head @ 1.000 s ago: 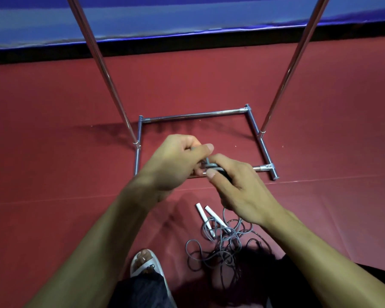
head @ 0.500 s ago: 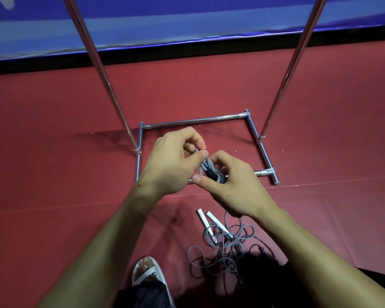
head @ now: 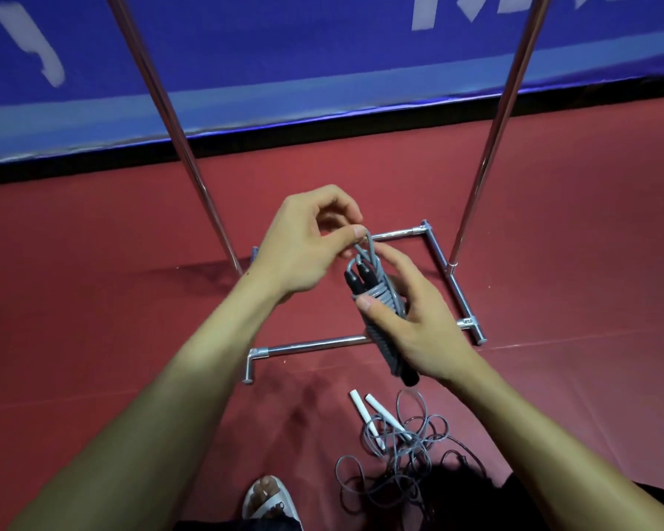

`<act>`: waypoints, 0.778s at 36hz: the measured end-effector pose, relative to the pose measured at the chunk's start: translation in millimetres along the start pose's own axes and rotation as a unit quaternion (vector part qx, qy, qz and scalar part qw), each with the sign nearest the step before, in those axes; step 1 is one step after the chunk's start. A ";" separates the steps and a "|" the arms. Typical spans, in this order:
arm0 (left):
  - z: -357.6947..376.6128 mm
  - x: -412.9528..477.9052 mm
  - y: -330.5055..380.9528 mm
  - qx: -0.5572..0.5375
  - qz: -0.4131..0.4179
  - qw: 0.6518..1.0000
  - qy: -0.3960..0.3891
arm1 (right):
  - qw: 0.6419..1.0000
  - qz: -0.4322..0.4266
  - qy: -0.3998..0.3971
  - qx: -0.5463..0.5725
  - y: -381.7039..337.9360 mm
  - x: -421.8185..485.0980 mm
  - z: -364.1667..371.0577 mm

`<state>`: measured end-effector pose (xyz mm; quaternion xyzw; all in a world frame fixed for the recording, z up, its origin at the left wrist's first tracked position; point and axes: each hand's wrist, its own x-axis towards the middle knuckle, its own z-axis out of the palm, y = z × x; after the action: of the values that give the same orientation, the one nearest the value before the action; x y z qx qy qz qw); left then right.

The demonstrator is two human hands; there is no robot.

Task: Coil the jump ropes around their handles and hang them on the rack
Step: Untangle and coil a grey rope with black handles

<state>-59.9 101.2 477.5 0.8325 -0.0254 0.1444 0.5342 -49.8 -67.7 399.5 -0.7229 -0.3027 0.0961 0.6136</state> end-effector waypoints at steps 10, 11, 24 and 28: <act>-13.8 45.7 89.1 -0.023 0.051 0.995 -0.082 | 0.997 -0.061 0.042 0.035 -64.9 13.9 -29.1; -16.7 50.6 98.3 -0.015 0.052 0.994 -0.094 | 0.996 -0.064 0.053 0.041 -72.3 17.3 -31.6; -67.4 151.9 203.9 0.144 0.120 0.982 -0.013 | 0.974 -0.148 0.167 0.039 -172.3 125.0 -68.5; -82.2 199.7 234.7 0.187 0.141 0.972 0.031 | 0.966 -0.167 0.196 0.021 -200.4 177.2 -86.2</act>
<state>67.5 96.8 769.8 0.9006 -0.0988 0.2465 0.3440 71.6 -27.9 649.9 -0.6538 -0.2909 -0.1444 0.6834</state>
